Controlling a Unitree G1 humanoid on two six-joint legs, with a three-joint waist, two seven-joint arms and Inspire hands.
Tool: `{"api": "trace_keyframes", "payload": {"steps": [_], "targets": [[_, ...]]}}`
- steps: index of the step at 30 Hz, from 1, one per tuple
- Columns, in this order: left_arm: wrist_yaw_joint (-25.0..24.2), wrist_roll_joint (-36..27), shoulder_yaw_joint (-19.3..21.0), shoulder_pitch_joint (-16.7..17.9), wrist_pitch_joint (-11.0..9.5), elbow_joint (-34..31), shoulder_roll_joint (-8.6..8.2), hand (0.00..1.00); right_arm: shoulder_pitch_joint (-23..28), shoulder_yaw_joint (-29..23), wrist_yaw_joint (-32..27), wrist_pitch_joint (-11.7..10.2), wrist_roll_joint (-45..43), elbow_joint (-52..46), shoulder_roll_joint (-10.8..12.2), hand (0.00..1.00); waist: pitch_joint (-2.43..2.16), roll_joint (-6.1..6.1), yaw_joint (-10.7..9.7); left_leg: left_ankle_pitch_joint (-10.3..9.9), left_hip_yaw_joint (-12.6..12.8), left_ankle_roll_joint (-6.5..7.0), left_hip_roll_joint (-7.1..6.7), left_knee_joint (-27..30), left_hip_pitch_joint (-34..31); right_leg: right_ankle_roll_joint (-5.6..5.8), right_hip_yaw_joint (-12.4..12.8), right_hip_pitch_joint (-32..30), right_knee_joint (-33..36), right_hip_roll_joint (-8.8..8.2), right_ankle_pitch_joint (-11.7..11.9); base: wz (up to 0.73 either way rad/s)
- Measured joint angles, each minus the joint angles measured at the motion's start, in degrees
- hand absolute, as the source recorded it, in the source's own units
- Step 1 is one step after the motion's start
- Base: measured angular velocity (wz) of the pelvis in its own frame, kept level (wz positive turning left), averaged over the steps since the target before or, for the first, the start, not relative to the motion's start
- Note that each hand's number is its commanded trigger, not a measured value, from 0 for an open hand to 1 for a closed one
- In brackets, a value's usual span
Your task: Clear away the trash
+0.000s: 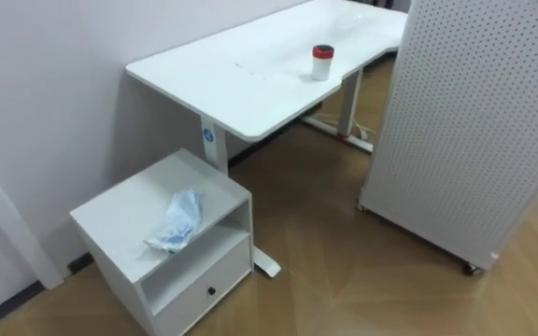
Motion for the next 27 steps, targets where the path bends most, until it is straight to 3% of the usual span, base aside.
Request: {"api": "trace_keyframes", "payload": {"steps": [1,2,3,4,5,6,7,8,10,11,12,13,14,15,16,17,18,19,20,21,22,23,24,25,26,27], "targets": [[0.01,-0.01,0.03,0.46,0.08,0.0,-0.03,0.0,0.15,0.01,-0.07,-0.09,-0.03,-0.03,-0.05,1.0,0.04,0.01,0.09,0.74,-0.04,-0.75,-0.29,-3.58,-0.82,0.15,0.01,0.32,-0.17,-0.09,-0.23,-0.3],[0.11,-0.05,0.04,1.28,0.03,-0.11,-0.02,0.0,0.45,0.02,-0.2,-0.16,-0.22,-0.02,-0.16,1.0,0.07,0.1,0.41,3.11,0.03,-1.69,-0.43,-10.79,-2.16,0.2,0.07,1.16,-0.1,-0.19,-1.13,-0.26],[0.31,-0.34,0.24,2.15,-0.04,-0.11,0.09,0.0,0.74,0.32,-0.47,-0.05,-0.67,0.02,-0.03,1.0,0.09,0.05,0.72,7.51,0.25,-1.12,-0.53,-14.87,-3.22,0.59,0.54,2.12,-0.01,-0.46,-2.25,-0.27],[0.32,-0.5,0.33,2.45,-0.1,-0.11,0.09,0.0,1.03,0.49,-0.49,-0.04,-0.67,-0.05,-0.01,1.0,-0.04,-0.16,0.79,9.61,0.6,-0.96,-0.58,-16.58,-3.35,1.09,0.82,2.62,-0.06,-0.67,-2.7,-0.16],[0.23,-0.61,0.33,2.62,-0.36,-0.12,0.03,0.0,1.56,0.46,-0.59,-0.05,-0.65,-0.14,-0.08,1.0,-0.37,-0.7,0.8,13.52,1.65,-0.26,-0.75,-18.65,-3.33,1.99,1.24,3.71,-0.08,-1.24,-3.59,0.04],[0.09,-0.54,0.28,2.45,-1.07,-0.22,-0.09,0.0,1.95,0.43,-0.67,-0.07,-0.65,-0.21,-0.31,1.0,-0.52,-1.15,0.68,15.86,2.24,1.61,-1.81,-18.8,-3.3,3.05,1.44,4.16,-0.13,-2.1,-4.49,0.09],[-0.01,-0.55,0.27,2.5,-1.53,-0.27,-0.18,0.0,2.04,0.42,-0.75,-0.07,-0.65,-0.21,-0.46,1.0,-0.56,-1.31,0.76,16.39,2.71,2.58,-2.24,-18.48,-3.28,3.57,1.83,4.14,-0.2,-2.62,-4.82,0.07],[-0.11,-0.57,0.29,1.89,-2.33,-0.35,-0.29,0.0,2.15,0.27,-1.1,-0.14,-0.67,-0.26,-0.55,1.0,-0.74,-2.01,0.85,15.08,3.45,3.08,-3.2,-16.6,-2.9,4.22,2.37,4.74,-0.8,-3.97,-5.0,-0.04],[-0.1,-0.72,0.36,1.2,-3.5,-0.49,-0.27,0.0,2.13,0.34,-1.31,-0.46,-1.45,-0.74,-0.57,1.0,-0.13,-1.95,1.03,11.44,4.38,3.75,-3.06,-10.96,-3.18,5.84,3.99,7.61,-3.28,-4.49,-3.97,-0.15],[-0.12,-1.53,0.31,1.09,-4.0,-0.59,-0.05,0.0,1.59,1.33,-2.1,-0.72,-2.62,-0.92,-0.38,1.0,1.08,-1.57,1.98,8.89,5.81,4.78,-2.31,-2.38,-6.24,5.94,6.88,10.63,-4.06,-4.7,-3.63,-0.3],[-0.21,-2.31,-0.07,0.86,-4.28,-0.26,-0.54,0.0,2.7,2.21,-2.62,-0.69,-3.09,-1.71,-0.95,1.0,-0.14,-1.26,2.23,8.5,6.05,4.31,-2.44,-3.63,-6.9,6.05,7.52,11.13,-2.68,-4.84,-3.72,-0.28],[-0.21,-2.39,-0.08,0.55,-4.45,-0.3,-0.86,0.0,3.11,2.18,-2.75,-0.63,-3.26,-1.89,-1.27,1.0,-0.55,-0.53,2.23,7.71,5.91,4.9,-2.45,-5.54,-6.19,6.64,6.84,10.81,-0.41,-5.04,-4.11,-0.07],[-0.01,-2.77,0.0,-0.11,-4.57,-0.1,-0.49,0.0,3.28,2.09,-3.3,-0.42,-3.4,-2.11,-0.84,1.0,-0.72,-1.68,2.42,4.94,5.78,5.24,-4.36,-4.77,-4.5,7.96,5.51,9.43,6.93,-8.01,-5.31,0.07],[0.42,-2.74,0.0,-1.23,-4.87,-0.13,-0.48,0.0,2.87,1.45,-3.98,-0.48,-3.38,-2.48,-0.78,1.0,-0.61,-2.29,2.48,2.95,6.32,6.03,-5.75,-4.19,-2.95,8.72,4.87,6.28,16.58,-10.65,-3.81,0.14],[0.7,-2.7,-0.01,-2.0,-4.92,-0.22,-0.5,0.0,2.84,1.05,-4.37,-0.76,-3.36,-2.54,-0.87,1.0,-0.61,-2.32,2.5,2.06,6.48,6.42,-6.2,-4.0,-2.16,9.07,4.81,4.9,20.68,-11.7,-1.8,0.08],[1.69,-2.7,-0.05,-3.13,-5.26,-0.29,-0.47,0.0,2.43,0.28,-4.63,-1.1,-3.41,-2.81,-1.02,1.0,-0.58,-2.2,2.77,0.68,6.48,6.73,-6.69,-4.2,-0.16,8.54,4.99,2.55,27.18,-12.79,3.88,0.0],[3.35,-2.7,-0.42,-4.36,-5.59,-0.44,-0.16,0.0,1.5,0.53,-4.87,-1.61,-3.45,-2.84,-0.79,1.0,-0.5,-2.0,2.91,-0.37,6.16,6.77,-6.74,-5.73,2.59,7.49,5.16,0.33,32.36,-13.34,11.49,-0.07],[4.3,-2.68,-1.21,-4.93,-5.8,-0.57,0.22,0.0,0.99,1.0,-4.85,-1.96,-3.43,-2.87,-0.64,1.0,-0.56,-1.0,3.03,-0.63,5.77,6.66,-6.71,-6.74,3.79,7.3,5.13,-1.07,34.55,-13.44,12.86,-0.12],[5.99,-2.7,-1.53,-5.91,-6.53,-1.47,0.67,0.0,0.2,1.84,-4.81,-2.27,-3.39,-4.22,-0.35,1.0,-0.36,-1.24,3.01,-0.72,5.2,6.47,-6.39,-8.93,6.12,6.89,5.22,-5.05,38.26,-13.16,10.03,0.0],[7.71,-2.6,-1.71,-7.0,-7.48,-2.68,0.76,0.0,0.23,2.29,-4.73,-2.68,-3.37,-6.3,-0.24,1.0,0.16,-0.51,2.59,-0.61,4.04,6.31,-5.73,-10.49,7.55,6.37,4.49,-8.74,38.67,-11.64,5.83,0.12],[8.49,-2.63,-2.0,-7.81,-7.96,-3.5,0.8,0.0,0.22,2.3,-4.7,-2.79,-3.19,-7.04,-0.18,1.0,0.19,-0.35,2.48,-0.56,3.64,6.21,-5.38,-11.02,7.99,6.42,4.2,-10.67,37.65,-10.89,4.24,0.4],[9.7,-2.59,-2.12,-8.33,-8.92,-5.96,0.67,0.0,0.12,2.31,-4.82,-3.43,-3.1,-7.3,0.13,1.0,0.22,-0.26,2.16,-0.48,1.81,6.03,-5.05,-11.8,8.43,6.33,3.7,-13.7,32.56,-9.39,2.16,0.61],[10.85,-2.63,-2.81,-9.38,-9.77,-8.96,0.41,0.0,0.06,2.44,-4.99,-4.24,-2.88,-7.05,0.44,1.0,0.22,-0.27,1.2,-0.38,1.12,5.82,-4.79,-12.58,8.74,6.26,3.25,-15.04,24.37,-8.28,1.71,0.71],[11.5,-2.64,-3.56,-9.72,-10.21,-10.08,0.35,0.0,0.05,2.8,-5.11,-4.67,-2.71,-6.9,0.62,1.0,0.22,-0.27,0.93,-0.37,1.27,5.8,-4.66,-13.01,9.21,6.26,2.93,-15.26,19.47,-7.73,1.82,0.71],[12.4,-2.64,-4.72,-10.45,-11.09,-11.76,0.29,0.0,-0.18,3.65,-5.66,-5.21,-2.6,-6.6,0.82,1.0,0.1,-0.46,1.06,-0.44,1.47,5.59,-4.6,-13.77,10.01,5.91,2.6,-15.53,9.53,-6.93,3.3,0.5],[13.45,-2.59,-5.43,-11.07,-11.57,-12.89,0.29,0.0,-0.78,4.73,-5.66,-5.83,-2.58,-5.9,0.82,1.0,-0.07,-0.81,0.88,-0.9,1.37,4.77,-4.44,-13.93,10.75,5.34,2.63,-15.97,5.42,-6.26,9.39,0.43]]}}
